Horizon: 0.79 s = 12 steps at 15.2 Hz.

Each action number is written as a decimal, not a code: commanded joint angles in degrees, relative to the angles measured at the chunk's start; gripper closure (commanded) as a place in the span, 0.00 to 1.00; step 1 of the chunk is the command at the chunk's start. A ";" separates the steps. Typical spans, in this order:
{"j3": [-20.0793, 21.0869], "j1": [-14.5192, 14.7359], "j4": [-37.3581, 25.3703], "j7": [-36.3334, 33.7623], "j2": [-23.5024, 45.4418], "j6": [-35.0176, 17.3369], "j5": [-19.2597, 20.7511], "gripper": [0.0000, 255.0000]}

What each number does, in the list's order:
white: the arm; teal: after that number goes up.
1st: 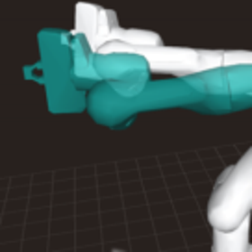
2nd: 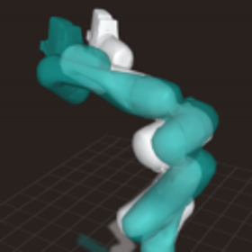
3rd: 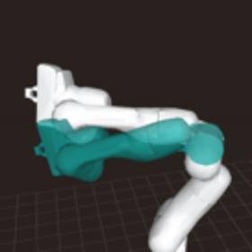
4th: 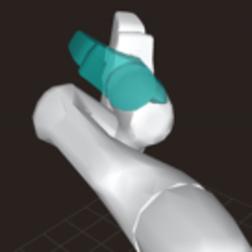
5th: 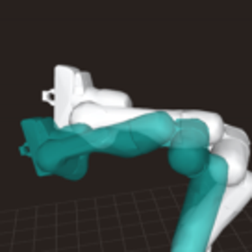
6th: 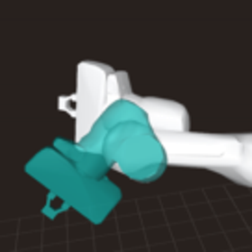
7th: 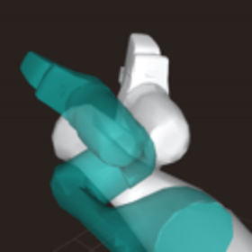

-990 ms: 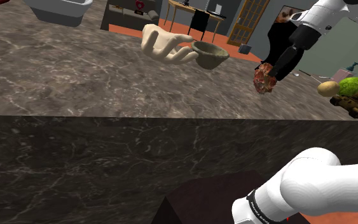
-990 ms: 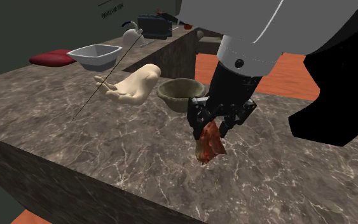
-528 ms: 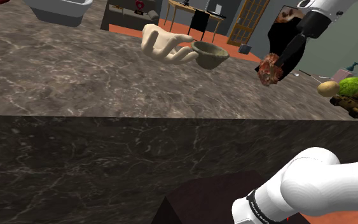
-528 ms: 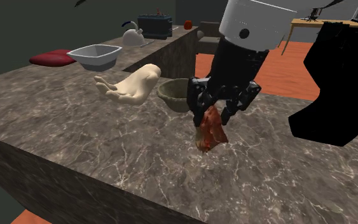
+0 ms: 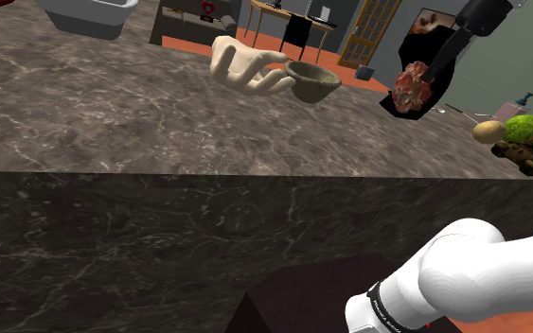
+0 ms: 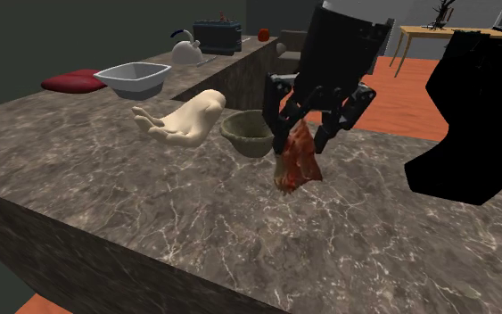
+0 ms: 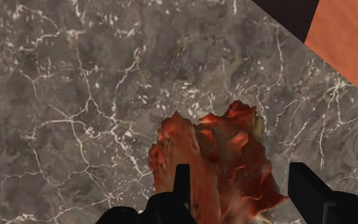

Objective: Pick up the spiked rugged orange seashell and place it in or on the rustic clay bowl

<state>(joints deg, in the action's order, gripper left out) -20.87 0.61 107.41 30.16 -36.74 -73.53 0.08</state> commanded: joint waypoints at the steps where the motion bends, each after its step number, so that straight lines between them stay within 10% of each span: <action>1: -0.12 0.22 -2.38 0.00 0.90 1.48 -0.22 1.00; 12: -0.85 2.15 -15.73 -0.78 9.06 6.84 -2.63 1.00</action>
<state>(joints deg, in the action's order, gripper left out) -21.90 2.45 92.57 29.83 -28.92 -66.39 -2.03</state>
